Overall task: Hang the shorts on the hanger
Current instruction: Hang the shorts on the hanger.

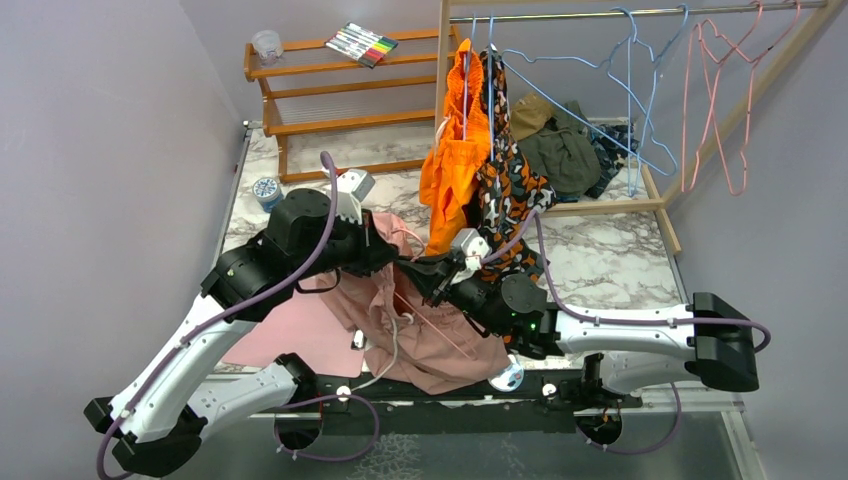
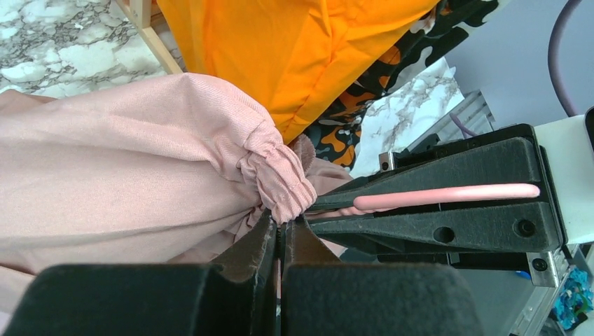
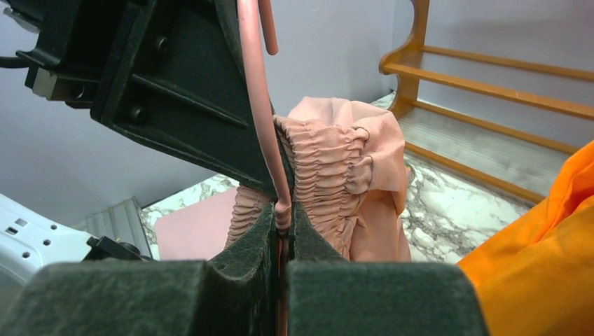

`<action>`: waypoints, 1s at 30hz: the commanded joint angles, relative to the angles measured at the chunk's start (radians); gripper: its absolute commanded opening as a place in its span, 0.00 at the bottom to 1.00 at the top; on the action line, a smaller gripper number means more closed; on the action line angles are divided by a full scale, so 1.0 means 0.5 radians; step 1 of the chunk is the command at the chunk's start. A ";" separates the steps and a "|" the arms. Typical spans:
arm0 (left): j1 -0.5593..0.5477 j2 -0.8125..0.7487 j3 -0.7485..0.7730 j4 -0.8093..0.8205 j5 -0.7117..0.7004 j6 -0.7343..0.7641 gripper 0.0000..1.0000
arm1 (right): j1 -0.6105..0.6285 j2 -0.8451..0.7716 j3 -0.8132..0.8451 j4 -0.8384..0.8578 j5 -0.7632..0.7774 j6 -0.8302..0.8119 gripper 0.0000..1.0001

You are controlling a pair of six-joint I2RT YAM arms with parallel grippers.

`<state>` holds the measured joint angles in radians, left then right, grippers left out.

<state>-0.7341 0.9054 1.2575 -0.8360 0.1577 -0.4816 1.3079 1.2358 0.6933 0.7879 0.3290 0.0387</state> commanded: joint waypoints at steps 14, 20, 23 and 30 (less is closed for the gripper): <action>-0.001 0.024 0.079 0.168 0.422 0.002 0.00 | -0.032 0.167 -0.084 0.822 -0.195 0.018 0.01; -0.001 -0.072 0.025 0.159 0.422 0.021 0.38 | -0.081 0.196 -0.152 1.141 -0.228 0.171 0.01; -0.001 -0.129 0.004 0.145 0.390 0.026 0.48 | -0.085 0.207 -0.130 1.208 -0.255 0.192 0.01; -0.001 -0.199 0.126 0.073 0.303 0.074 0.70 | -0.095 0.208 -0.103 1.266 -0.271 0.151 0.01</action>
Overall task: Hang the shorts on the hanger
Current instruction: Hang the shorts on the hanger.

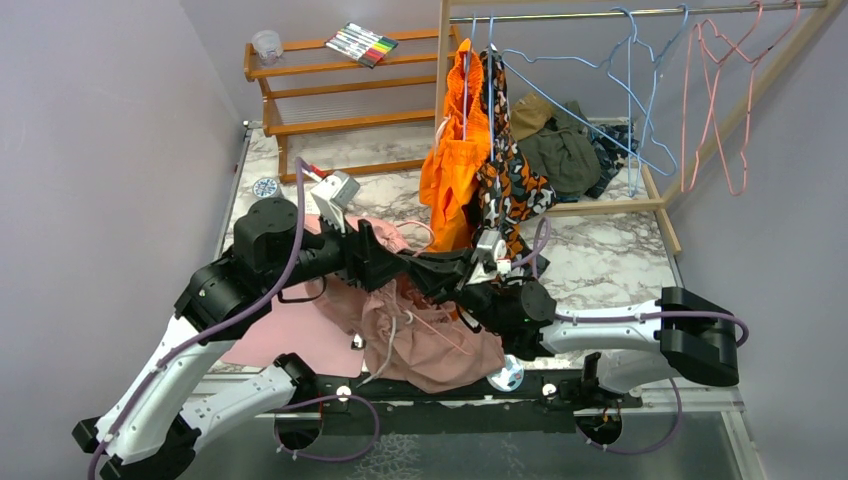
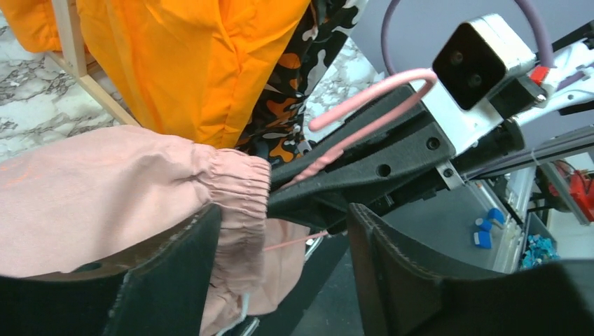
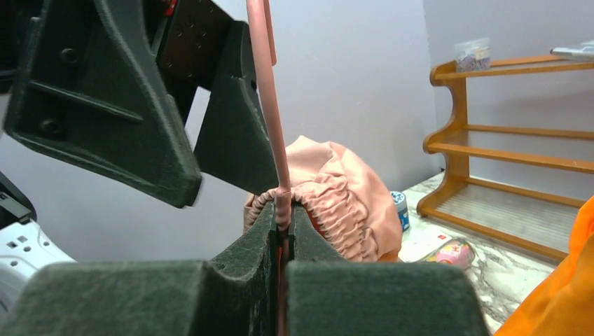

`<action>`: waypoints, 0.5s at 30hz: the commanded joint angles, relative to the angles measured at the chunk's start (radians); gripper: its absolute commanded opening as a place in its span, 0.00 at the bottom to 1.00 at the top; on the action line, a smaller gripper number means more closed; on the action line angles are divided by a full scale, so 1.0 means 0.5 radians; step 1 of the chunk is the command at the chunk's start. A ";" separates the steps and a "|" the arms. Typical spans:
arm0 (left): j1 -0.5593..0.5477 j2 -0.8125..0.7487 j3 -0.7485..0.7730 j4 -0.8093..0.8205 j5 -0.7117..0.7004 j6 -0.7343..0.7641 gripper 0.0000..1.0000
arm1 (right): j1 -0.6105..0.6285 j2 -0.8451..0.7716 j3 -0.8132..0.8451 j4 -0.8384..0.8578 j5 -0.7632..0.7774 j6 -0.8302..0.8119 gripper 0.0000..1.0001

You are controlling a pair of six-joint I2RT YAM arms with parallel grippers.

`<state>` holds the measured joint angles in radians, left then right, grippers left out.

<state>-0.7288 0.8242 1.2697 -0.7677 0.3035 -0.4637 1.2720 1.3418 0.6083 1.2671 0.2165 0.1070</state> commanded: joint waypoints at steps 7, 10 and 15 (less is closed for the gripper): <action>-0.012 -0.100 0.355 -0.078 -0.029 0.111 0.99 | -0.064 -0.018 0.051 0.390 -0.080 0.119 0.01; -0.012 -0.115 0.450 -0.060 -0.014 0.158 0.99 | -0.077 -0.009 0.054 0.442 -0.101 0.177 0.01; -0.012 -0.224 0.540 0.038 -0.097 0.283 0.99 | -0.114 -0.028 0.051 0.545 -0.164 0.277 0.01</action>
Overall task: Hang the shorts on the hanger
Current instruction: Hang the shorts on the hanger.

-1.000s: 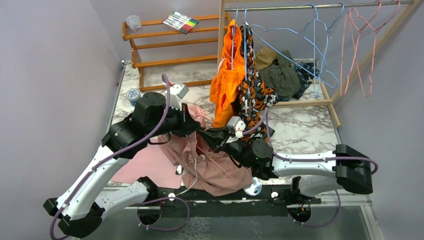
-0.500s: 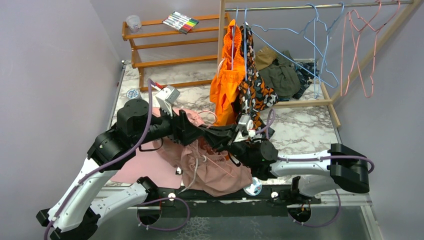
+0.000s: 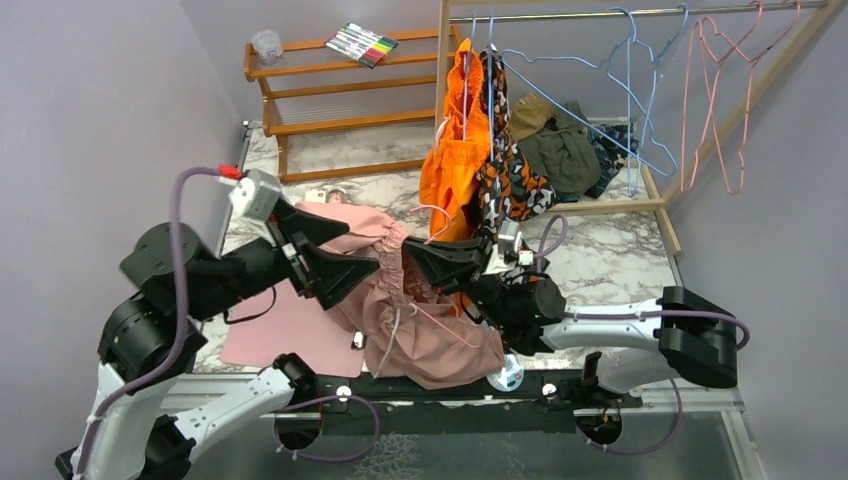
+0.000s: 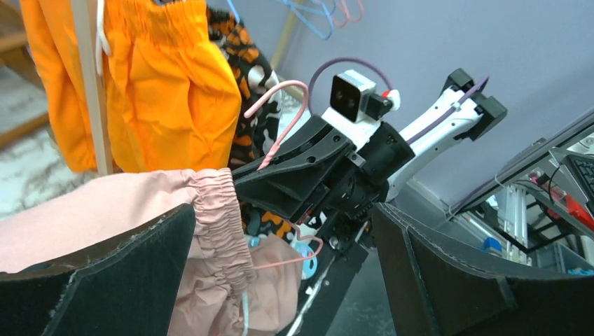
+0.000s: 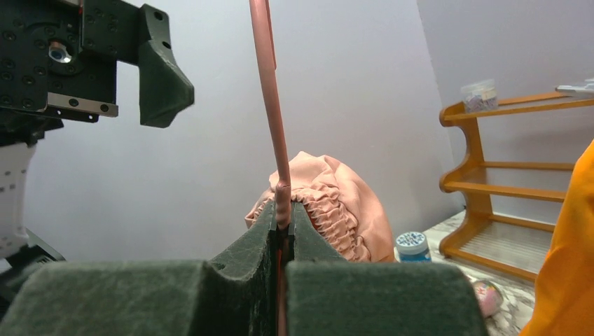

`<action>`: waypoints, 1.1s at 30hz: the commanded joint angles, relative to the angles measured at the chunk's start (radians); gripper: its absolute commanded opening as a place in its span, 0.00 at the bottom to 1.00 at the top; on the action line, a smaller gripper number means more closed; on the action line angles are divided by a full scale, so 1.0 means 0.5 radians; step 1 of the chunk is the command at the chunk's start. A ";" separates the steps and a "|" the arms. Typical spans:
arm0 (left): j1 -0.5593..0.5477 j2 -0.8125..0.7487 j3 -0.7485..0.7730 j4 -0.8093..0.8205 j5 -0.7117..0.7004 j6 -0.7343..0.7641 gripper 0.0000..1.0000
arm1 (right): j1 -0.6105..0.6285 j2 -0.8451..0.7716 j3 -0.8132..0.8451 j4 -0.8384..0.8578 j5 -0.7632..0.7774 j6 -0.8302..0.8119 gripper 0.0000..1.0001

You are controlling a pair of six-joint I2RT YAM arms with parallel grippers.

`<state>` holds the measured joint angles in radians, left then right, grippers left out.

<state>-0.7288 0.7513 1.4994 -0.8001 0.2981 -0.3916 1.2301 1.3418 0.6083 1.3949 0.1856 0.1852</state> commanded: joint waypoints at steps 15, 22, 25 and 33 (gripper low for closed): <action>-0.013 -0.272 0.221 0.670 -0.214 0.704 0.99 | -0.178 -0.490 0.099 0.282 -0.378 0.243 0.01; -0.011 -0.121 0.239 0.676 0.190 0.802 0.99 | -0.182 -0.585 -0.057 0.417 -0.350 0.285 0.01; -0.009 -0.028 0.328 0.675 0.348 0.827 0.99 | -0.181 -0.706 -0.096 0.420 -0.415 0.289 0.01; -0.007 0.122 0.551 0.800 0.336 0.909 0.99 | -0.181 -1.061 0.092 0.089 -0.702 0.186 0.01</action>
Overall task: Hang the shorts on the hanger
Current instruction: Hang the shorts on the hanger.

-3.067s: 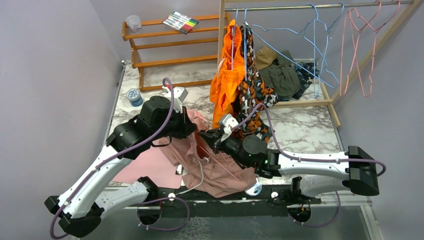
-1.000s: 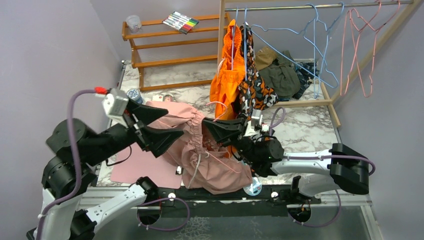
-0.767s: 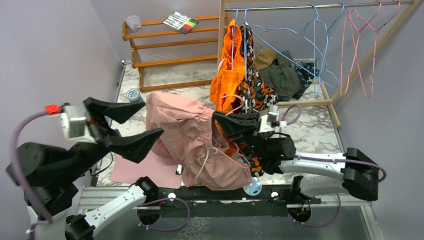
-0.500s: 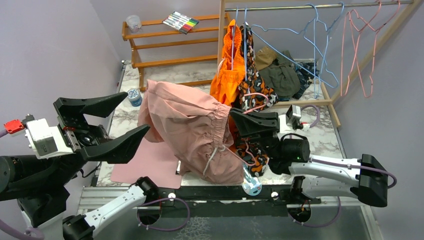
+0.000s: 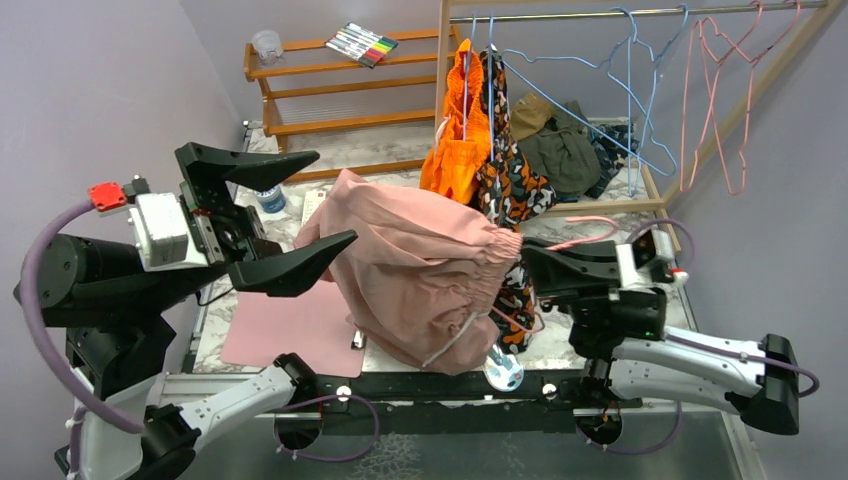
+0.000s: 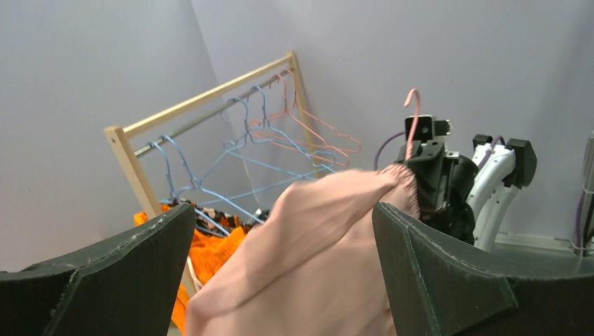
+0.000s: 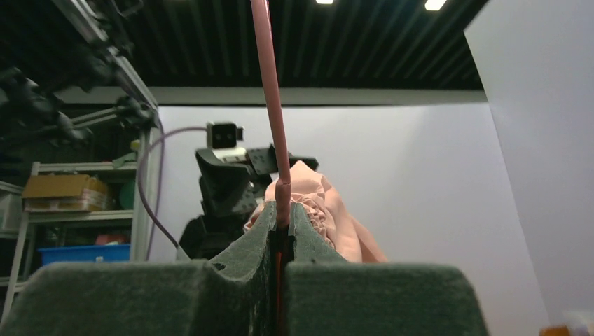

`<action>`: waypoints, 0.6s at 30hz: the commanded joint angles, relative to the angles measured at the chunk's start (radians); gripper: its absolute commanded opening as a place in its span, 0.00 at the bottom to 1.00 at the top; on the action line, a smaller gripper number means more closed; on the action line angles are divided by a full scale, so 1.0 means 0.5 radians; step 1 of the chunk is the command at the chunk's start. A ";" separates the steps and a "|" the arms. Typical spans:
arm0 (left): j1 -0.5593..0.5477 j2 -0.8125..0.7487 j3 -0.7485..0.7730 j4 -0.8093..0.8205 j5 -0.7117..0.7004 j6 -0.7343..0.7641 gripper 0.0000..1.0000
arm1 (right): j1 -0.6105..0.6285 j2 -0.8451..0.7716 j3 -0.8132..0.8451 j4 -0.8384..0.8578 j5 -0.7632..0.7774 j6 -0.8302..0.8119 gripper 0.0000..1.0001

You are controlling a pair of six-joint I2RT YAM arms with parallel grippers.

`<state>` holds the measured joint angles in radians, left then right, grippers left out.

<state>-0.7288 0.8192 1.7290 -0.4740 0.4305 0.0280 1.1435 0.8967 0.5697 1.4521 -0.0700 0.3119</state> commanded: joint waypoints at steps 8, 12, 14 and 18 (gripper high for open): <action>-0.009 -0.070 -0.054 0.343 -0.067 0.035 0.99 | -0.007 -0.340 0.007 -0.145 -0.032 -0.156 0.01; -0.009 -0.073 -0.119 0.340 -0.024 0.006 0.99 | -0.007 -0.437 -0.054 -0.258 0.000 -0.212 0.01; -0.009 -0.072 -0.163 0.339 0.056 -0.020 0.99 | -0.007 -0.484 -0.087 -0.312 0.008 -0.231 0.01; -0.009 -0.029 -0.245 0.337 0.265 -0.115 0.99 | -0.008 -0.586 -0.157 -0.429 0.002 -0.249 0.01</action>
<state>-0.7288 0.7815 1.6386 -0.3199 0.4477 0.0257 1.1435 0.6598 0.5053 1.2675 -0.0998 0.2180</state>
